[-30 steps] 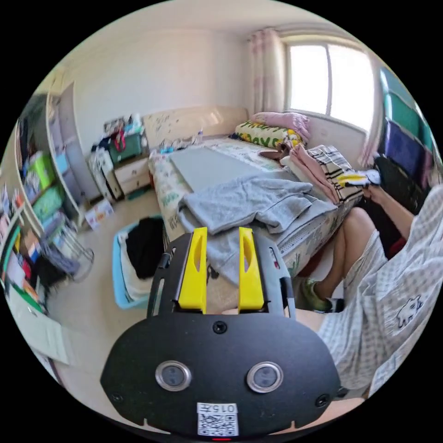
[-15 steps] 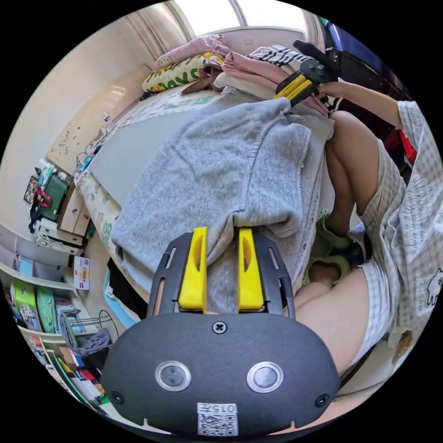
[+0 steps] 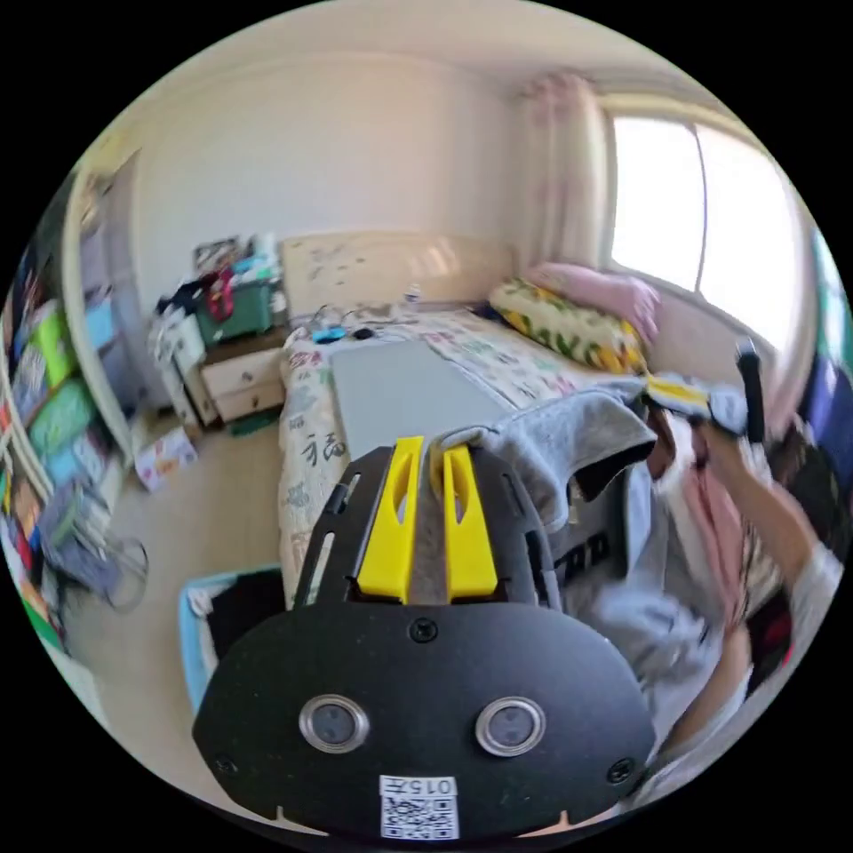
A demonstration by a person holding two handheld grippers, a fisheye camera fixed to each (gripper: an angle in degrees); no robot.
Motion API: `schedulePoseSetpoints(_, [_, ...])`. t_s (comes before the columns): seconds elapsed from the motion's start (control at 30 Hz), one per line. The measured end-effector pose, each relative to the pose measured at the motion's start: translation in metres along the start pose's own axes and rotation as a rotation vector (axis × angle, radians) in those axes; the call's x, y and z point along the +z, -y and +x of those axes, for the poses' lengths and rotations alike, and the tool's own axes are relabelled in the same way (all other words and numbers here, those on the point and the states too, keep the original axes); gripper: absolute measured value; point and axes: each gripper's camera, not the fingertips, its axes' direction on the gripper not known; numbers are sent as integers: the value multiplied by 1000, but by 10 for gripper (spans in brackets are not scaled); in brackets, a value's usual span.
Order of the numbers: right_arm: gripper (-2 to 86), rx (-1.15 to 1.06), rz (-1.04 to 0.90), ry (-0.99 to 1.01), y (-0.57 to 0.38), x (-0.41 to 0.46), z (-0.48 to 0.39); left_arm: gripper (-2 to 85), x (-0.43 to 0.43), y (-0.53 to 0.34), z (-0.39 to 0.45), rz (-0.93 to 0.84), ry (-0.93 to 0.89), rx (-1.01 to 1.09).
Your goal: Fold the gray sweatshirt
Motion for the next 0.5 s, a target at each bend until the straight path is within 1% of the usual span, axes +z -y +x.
schedulePoseSetpoints(0.03, [85,41,0,70,-2,8,3,55,5,-1,-9,10,-41,-77])
schedulePoseSetpoints(0.07, [89,23,27,170,-19,7,2,62,1,-12,-10,41,-125,-71])
schedulePoseSetpoints(0.1, [89,4,40,219,-32,5,1,65,-3,-20,-8,48,-163,-52])
schedulePoseSetpoints(0.17, [91,-119,14,407,-111,-1,-4,73,-21,-73,4,5,-279,52])
schedulePoseSetpoints(0.2, [91,-149,-8,446,-134,-1,-4,74,-27,-90,8,-8,-305,89])
schedulePoseSetpoints(0.23, [93,-194,-63,509,-184,0,-1,76,-38,-126,15,-50,-337,157])
schedulePoseSetpoints(0.27, [98,-176,-132,542,-231,6,6,78,-49,-161,20,-99,-334,190])
schedulePoseSetpoints(0.3, [101,-159,-165,558,-254,8,11,78,-55,-177,21,-121,-332,202])
schedulePoseSetpoints(0.37, [109,-41,-245,590,-329,17,34,82,-81,-230,25,-166,-343,207])
schedulePoseSetpoints(0.43, [108,41,-246,588,-365,22,45,83,-100,-253,29,-159,-371,206])
schedulePoseSetpoints(0.5, [107,12,-271,626,-373,31,37,83,-117,-260,35,-109,-403,224])
